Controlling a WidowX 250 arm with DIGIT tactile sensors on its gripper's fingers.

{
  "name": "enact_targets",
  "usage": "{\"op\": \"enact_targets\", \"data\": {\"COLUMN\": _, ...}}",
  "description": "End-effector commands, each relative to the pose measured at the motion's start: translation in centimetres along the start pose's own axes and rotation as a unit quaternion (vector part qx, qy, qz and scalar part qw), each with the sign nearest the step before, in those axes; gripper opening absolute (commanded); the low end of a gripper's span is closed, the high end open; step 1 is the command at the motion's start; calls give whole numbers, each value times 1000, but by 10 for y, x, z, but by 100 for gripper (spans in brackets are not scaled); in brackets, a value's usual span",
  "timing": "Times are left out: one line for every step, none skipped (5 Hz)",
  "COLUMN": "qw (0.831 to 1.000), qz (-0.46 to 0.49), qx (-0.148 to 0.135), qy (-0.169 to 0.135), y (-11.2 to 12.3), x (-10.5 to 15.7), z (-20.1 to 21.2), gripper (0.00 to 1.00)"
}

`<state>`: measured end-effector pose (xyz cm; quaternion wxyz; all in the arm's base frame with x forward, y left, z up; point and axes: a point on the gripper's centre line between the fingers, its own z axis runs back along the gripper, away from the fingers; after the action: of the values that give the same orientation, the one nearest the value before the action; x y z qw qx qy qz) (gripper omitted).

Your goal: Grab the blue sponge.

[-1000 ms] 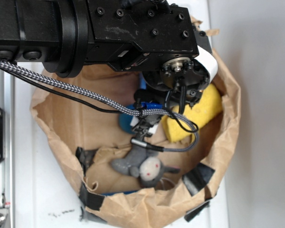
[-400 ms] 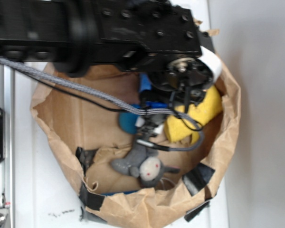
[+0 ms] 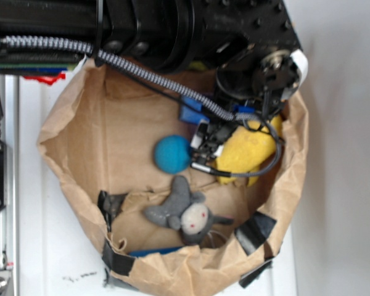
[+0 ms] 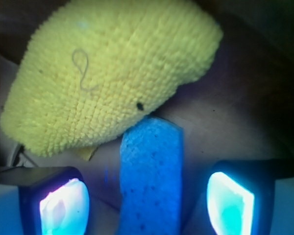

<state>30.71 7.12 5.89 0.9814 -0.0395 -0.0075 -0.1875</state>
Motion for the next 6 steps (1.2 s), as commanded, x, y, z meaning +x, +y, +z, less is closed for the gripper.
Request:
{"op": "enact_targets", "data": {"qw": 999, "qz": -38, "qx": 1, "qy": -35, "y": 16, "x": -17, "z": 23, "gripper": 100}}
{"op": "enact_targets", "data": {"qw": 998, "qz": -49, "qx": 3, "qy": -48, "y": 13, "x": -25, "z": 25, "gripper": 100}}
{"op": "enact_targets", "data": {"qw": 998, "qz": -28, "qx": -8, "qy": -48, "y": 11, "x": -17, "z": 22, "gripper": 100}}
{"op": "enact_targets", "data": {"qw": 997, "qz": 24, "qx": -26, "qy": -65, "y": 4, "x": -10, "z": 20, "gripper": 100}}
{"op": "enact_targets", "data": {"qw": 994, "qz": 47, "qx": -15, "qy": -94, "y": -2, "x": -3, "z": 14, "gripper": 100}}
{"op": "enact_targets", "data": {"qw": 994, "qz": 54, "qx": -3, "qy": -90, "y": -6, "x": 0, "z": 6, "gripper": 100}}
